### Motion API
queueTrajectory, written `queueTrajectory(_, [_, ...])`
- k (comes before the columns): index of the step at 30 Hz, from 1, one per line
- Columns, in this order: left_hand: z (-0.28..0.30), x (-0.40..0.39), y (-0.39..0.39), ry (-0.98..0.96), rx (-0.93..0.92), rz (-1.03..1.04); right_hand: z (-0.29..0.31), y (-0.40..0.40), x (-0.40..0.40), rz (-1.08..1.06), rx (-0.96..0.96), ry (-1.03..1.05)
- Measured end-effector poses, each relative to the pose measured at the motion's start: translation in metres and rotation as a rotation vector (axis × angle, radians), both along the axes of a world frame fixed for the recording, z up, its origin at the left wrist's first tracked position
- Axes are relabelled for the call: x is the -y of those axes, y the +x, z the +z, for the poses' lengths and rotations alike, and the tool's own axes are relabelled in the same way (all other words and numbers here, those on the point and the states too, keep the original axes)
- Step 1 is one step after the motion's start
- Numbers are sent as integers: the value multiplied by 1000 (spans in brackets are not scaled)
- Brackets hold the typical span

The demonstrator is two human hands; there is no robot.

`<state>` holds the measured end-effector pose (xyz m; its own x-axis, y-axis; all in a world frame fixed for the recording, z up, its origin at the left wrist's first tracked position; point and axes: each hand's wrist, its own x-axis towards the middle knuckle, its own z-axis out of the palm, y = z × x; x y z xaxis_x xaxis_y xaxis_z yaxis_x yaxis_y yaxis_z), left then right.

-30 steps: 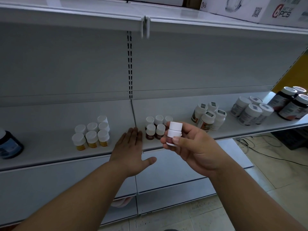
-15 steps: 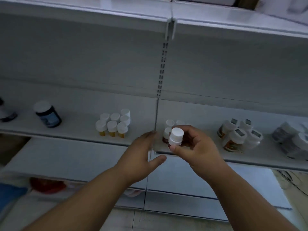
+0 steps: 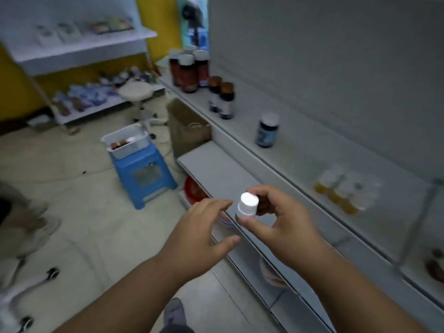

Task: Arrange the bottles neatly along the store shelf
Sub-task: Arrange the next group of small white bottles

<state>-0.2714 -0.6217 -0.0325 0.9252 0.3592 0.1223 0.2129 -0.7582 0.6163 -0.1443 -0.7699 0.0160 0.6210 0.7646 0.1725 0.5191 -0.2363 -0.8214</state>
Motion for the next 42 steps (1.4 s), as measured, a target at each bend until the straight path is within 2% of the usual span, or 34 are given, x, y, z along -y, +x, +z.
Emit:
queueTrajectory(7, [-10, -172, -74, 28, -81, 273, -12, -42, -209, 241, 47, -45])
queueTrajectory(12, [0, -261, -99, 17, -154, 370, -9, -57, -321, 362, 49, -83])
queueTrajectory(23, [-54, -465, -27, -7, -247, 526, -51, 27, -555, 527, 65, -103])
queueTrajectory(28, [-64, -569, 1, 28, -296, 594, -61, 65, -677, 619, 134, -209])
queueTrajectory(35, [-123, -715, 29, 3, -293, 526, -114, 83, -830, 608, 236, -312])
queueTrajectory(39, [-162, -781, 47, 34, -398, 408, -164, 97, -893, 516, 240, -384])
queueTrajectory(42, [-198, -805, 60, -22, -483, 372, -210, 110, -928, 493, 210, -481])
